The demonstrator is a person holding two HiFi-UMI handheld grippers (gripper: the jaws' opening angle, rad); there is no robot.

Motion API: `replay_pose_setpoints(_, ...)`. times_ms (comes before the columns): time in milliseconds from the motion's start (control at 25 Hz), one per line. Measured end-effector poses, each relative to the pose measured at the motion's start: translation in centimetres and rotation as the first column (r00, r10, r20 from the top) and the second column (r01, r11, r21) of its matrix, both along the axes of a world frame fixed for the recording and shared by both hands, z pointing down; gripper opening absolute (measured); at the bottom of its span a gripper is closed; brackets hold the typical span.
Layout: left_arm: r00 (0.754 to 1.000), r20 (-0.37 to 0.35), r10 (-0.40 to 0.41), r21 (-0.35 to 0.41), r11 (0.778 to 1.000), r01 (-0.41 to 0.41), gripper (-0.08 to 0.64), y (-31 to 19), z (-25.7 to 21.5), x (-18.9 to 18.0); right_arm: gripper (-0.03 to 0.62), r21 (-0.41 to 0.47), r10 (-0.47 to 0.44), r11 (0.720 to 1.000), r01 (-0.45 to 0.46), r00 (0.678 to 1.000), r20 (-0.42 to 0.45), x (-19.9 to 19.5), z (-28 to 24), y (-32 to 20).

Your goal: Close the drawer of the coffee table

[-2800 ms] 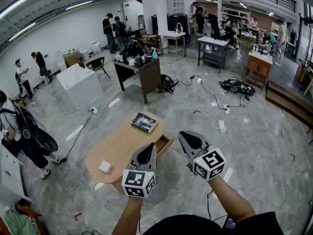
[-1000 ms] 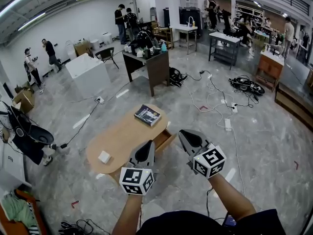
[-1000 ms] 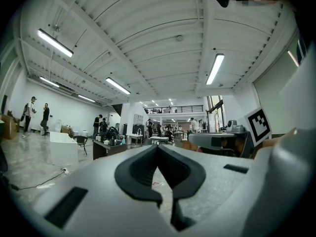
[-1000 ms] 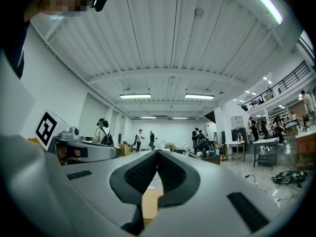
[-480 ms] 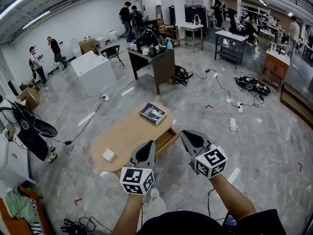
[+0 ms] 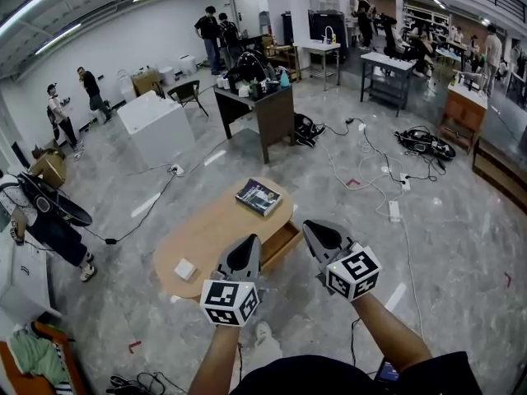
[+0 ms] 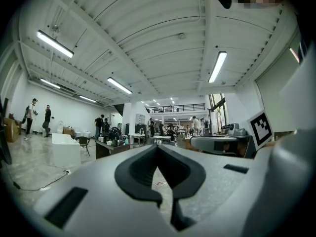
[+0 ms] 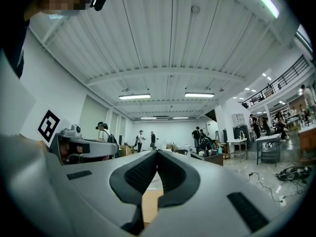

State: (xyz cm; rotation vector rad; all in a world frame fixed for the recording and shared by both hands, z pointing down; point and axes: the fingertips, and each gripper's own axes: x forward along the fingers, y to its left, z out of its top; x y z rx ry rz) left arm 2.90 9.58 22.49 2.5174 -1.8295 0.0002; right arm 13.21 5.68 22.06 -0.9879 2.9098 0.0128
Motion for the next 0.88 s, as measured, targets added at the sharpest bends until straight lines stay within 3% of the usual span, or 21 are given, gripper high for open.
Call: replay_pose_setpoints(880, 0.999, -0.011, 0.042, 0.004, 0.999, -0.042, 0.002, -10.2, -1.5, -5.8, 0.012, -0.001, 0.052, 0.999, -0.052, 0.999, 0.010, -5.1, -1.6, -10.0)
